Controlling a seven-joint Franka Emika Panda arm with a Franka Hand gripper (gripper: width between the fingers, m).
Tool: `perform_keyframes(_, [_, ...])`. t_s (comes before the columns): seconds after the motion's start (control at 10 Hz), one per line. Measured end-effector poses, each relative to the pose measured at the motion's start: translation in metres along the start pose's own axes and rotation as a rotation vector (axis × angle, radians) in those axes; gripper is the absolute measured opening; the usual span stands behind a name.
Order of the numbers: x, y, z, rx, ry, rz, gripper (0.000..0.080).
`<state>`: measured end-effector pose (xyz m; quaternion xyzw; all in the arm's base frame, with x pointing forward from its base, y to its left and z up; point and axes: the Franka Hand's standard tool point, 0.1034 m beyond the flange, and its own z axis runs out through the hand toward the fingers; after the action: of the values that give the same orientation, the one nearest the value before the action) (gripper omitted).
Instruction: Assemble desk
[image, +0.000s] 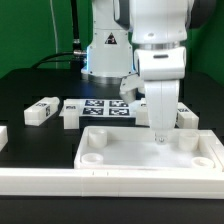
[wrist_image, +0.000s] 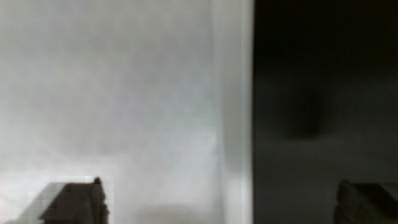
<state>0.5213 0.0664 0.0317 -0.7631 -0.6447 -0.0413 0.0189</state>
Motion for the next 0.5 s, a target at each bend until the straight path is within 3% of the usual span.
perform_keyframes(0.2, [0.009,-0.005,-0.018,-0.021,-0.002,0.057,0.0649])
perform_keyframes(0.5, [0.030,-0.011,-0.029,-0.040,0.003,0.134,0.0649])
